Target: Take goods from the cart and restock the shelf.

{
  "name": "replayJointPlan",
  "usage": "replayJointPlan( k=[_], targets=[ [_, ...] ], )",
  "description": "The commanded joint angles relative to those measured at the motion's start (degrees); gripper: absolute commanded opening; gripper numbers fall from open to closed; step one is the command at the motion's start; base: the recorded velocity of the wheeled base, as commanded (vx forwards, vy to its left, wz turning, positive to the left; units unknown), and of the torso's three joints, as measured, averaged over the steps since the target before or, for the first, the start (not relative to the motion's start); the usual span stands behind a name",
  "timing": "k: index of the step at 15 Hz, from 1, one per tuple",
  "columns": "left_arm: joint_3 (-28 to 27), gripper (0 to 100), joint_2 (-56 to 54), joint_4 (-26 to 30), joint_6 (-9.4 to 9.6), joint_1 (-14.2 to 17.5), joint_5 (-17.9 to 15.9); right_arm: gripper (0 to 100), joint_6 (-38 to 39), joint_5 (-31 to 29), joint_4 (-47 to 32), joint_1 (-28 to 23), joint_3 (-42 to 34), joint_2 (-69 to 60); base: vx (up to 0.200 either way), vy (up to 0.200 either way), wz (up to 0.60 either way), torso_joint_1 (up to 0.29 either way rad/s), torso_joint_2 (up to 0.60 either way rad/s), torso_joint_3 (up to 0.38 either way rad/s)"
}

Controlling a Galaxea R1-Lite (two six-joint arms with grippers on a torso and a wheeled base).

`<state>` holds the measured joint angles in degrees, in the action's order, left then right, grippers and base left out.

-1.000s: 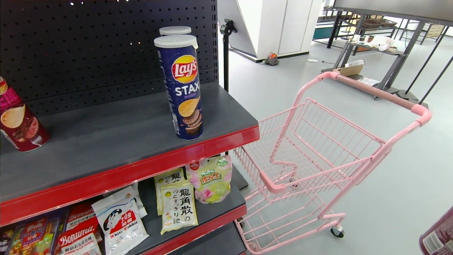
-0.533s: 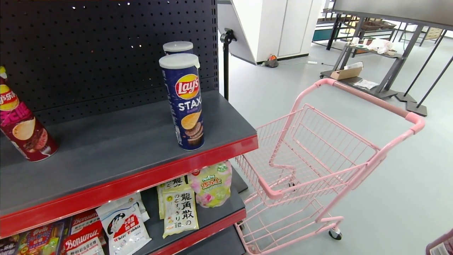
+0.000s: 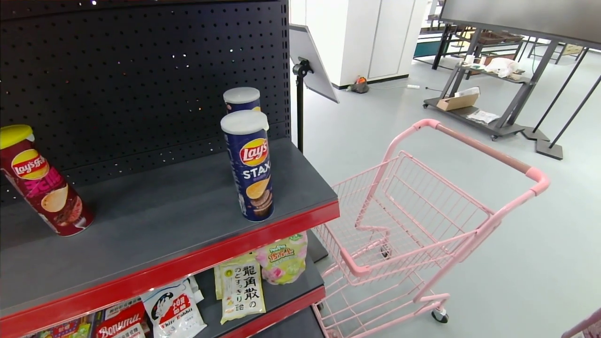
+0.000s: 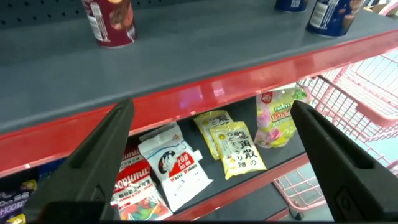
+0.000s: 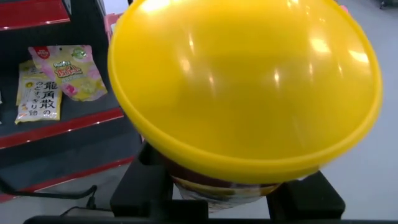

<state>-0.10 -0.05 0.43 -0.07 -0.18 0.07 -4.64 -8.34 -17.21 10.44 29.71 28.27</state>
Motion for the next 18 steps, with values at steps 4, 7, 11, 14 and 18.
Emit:
replayJointPlan(
  k=[4, 7, 11, 14, 18],
  targets=[
    [0.01, 100, 0.05, 0.01, -0.01, 0.01, 0.01, 0, -0.19, 0.08, 0.43, 0.02, -1.50, 0.21, 0.000, 0.000, 0.00, 0.163, -0.37, -0.216],
    [0.01, 100, 0.05, 0.01, -0.01, 0.01, 0.01, 0, -1.07, -0.10, 0.43, 0.02, -2.37, -0.06, 0.000, 0.000, 0.00, 0.102, -0.23, -0.126],
    [0.01, 100, 0.05, 0.01, -0.01, 0.01, 0.01, 0, -1.24, -0.10, 0.43, -0.06, -4.04, -1.29, 0.000, 0.000, 0.45, 0.007, -0.01, -0.001],
    [0.01, 100, 0.05, 0.01, -0.01, 0.01, 0.01, 0, -1.60, -0.01, 0.51, -0.06, -4.31, -1.64, 0.000, 0.000, 0.60, 0.010, 0.00, 0.001],
    [0.01, 100, 0.05, 0.01, -0.01, 0.01, 0.01, 0, -1.68, 0.08, 0.51, 0.02, -4.48, -1.64, 0.000, 0.000, 0.60, 0.005, 0.00, 0.001]
  ],
)
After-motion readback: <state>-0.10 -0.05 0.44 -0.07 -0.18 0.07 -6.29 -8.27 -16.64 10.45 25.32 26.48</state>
